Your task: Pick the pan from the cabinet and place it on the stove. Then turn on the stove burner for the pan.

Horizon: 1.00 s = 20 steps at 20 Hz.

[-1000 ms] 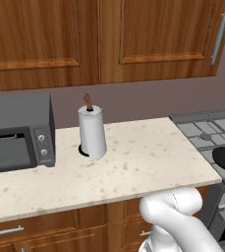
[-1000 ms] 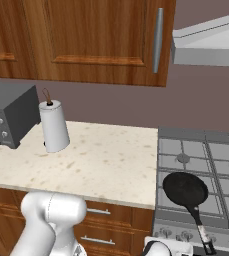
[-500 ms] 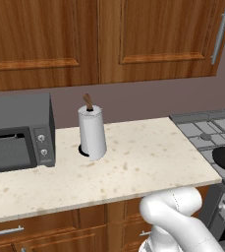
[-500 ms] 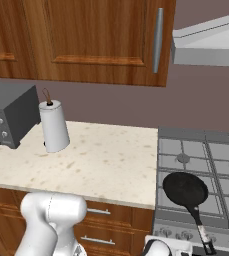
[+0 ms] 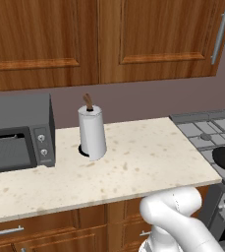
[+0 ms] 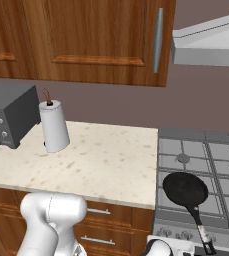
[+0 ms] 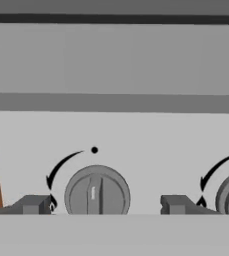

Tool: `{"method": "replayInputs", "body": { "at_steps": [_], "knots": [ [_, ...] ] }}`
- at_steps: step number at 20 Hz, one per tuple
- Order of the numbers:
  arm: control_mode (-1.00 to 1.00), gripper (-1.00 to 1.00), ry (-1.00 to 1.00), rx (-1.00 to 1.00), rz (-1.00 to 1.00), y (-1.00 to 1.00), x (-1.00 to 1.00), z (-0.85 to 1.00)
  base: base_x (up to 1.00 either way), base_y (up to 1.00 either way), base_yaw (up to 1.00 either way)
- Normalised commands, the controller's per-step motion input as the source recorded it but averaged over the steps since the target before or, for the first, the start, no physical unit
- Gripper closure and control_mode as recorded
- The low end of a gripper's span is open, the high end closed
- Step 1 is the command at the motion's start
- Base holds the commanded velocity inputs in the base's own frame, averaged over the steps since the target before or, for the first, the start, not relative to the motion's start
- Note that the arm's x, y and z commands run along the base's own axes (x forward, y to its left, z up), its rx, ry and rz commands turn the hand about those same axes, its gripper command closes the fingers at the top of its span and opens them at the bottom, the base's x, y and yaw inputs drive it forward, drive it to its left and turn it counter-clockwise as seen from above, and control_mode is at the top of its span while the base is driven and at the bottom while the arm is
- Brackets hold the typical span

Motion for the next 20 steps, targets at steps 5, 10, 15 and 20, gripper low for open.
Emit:
{"method": "replayInputs", "body": {
  "at_steps": [5,10,15,20],
  "knots": [
    [-1.00,1.00,0.00,0.00,0.00,0.03,0.14,-0.18,0.00,0.00,0.00],
    [-1.00,1.00,0.00,0.00,0.00,0.11,0.12,-0.13,0.00,0.00,0.00],
    [-1.00,1.00,0.00,-0.03,0.00,0.30,0.07,-0.08,0.00,0.00,0.00],
    [-1.00,1.00,0.00,-0.07,0.00,0.39,0.02,-0.06,0.00,0.00,0.00]
  ]
}}
